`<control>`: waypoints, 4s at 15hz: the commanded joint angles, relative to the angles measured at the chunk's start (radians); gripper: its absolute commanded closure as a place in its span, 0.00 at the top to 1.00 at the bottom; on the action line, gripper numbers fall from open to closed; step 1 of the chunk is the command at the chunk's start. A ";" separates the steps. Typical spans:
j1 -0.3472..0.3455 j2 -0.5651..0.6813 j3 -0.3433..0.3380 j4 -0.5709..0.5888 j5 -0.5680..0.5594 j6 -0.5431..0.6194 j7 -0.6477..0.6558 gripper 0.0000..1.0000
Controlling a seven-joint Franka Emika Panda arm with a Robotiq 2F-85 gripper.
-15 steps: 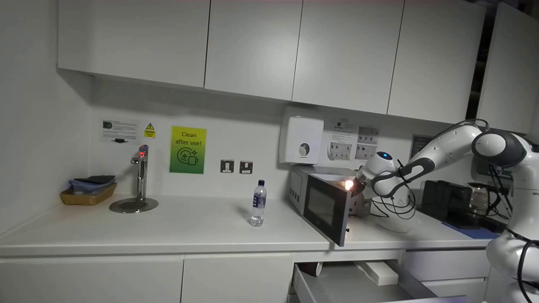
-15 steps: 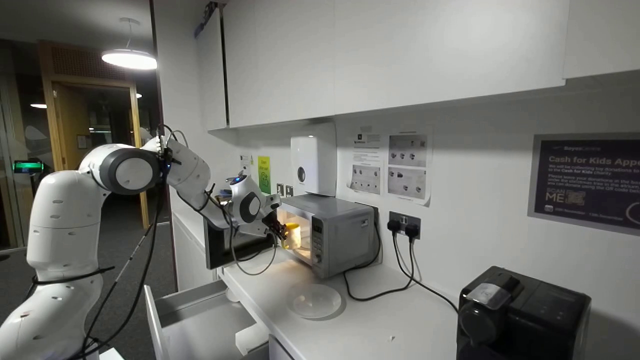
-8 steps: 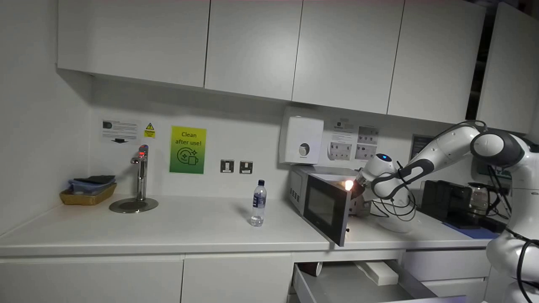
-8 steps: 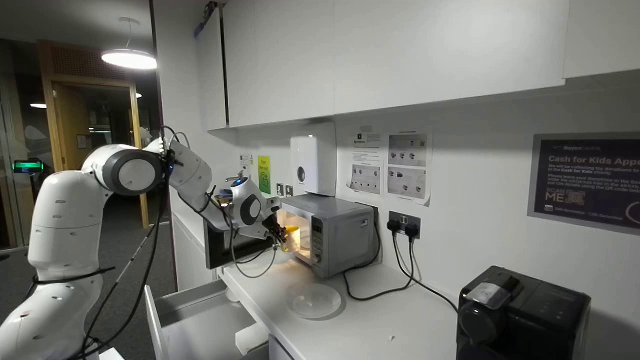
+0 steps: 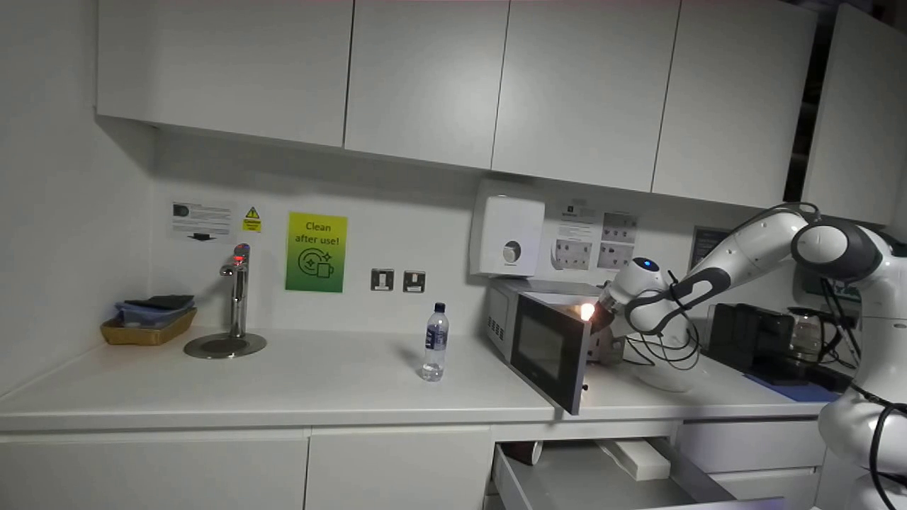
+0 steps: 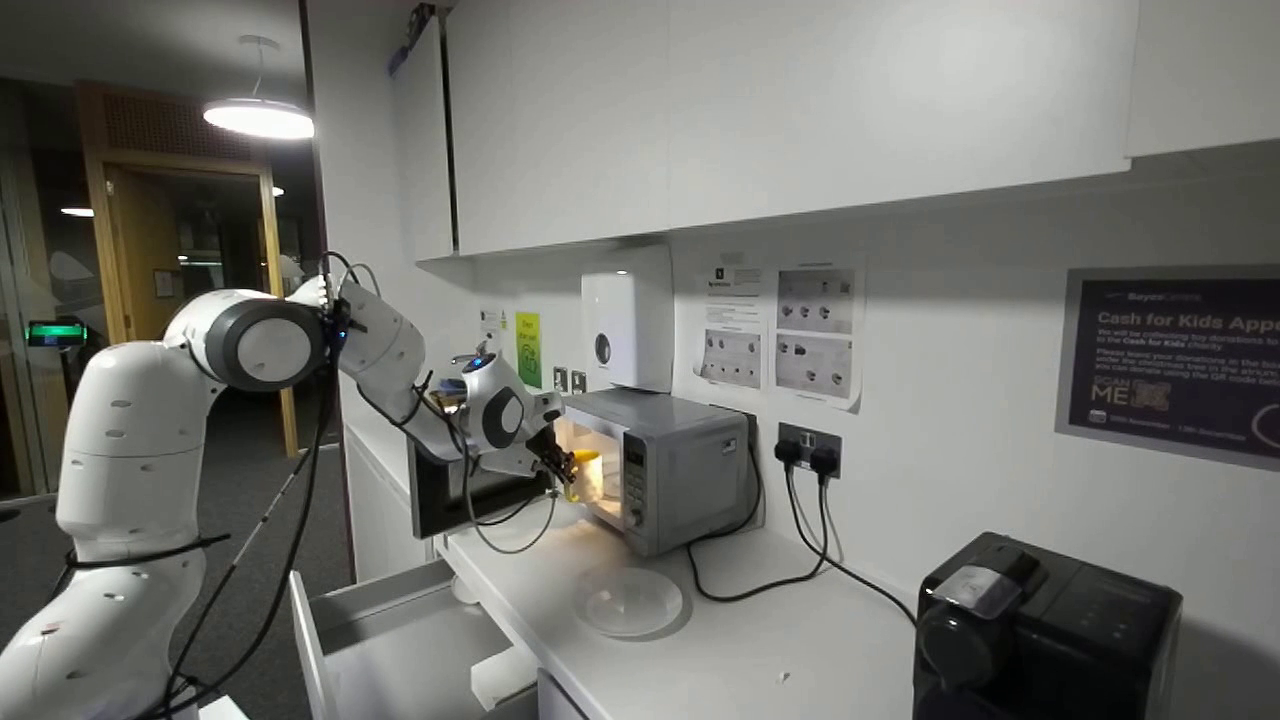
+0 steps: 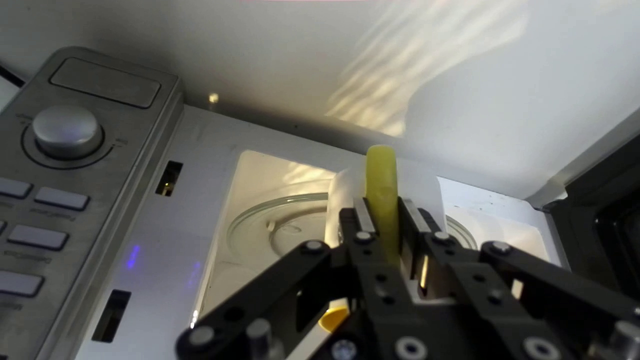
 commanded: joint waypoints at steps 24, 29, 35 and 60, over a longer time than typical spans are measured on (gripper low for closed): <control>0.179 0.209 -0.167 0.305 -0.047 -0.010 -0.048 0.04; 0.437 0.214 -0.439 0.330 0.231 0.005 -0.247 0.04; 0.526 0.229 -0.523 0.345 0.299 0.002 -0.291 0.04; 0.593 0.185 -0.566 0.298 0.243 0.043 -0.244 1.00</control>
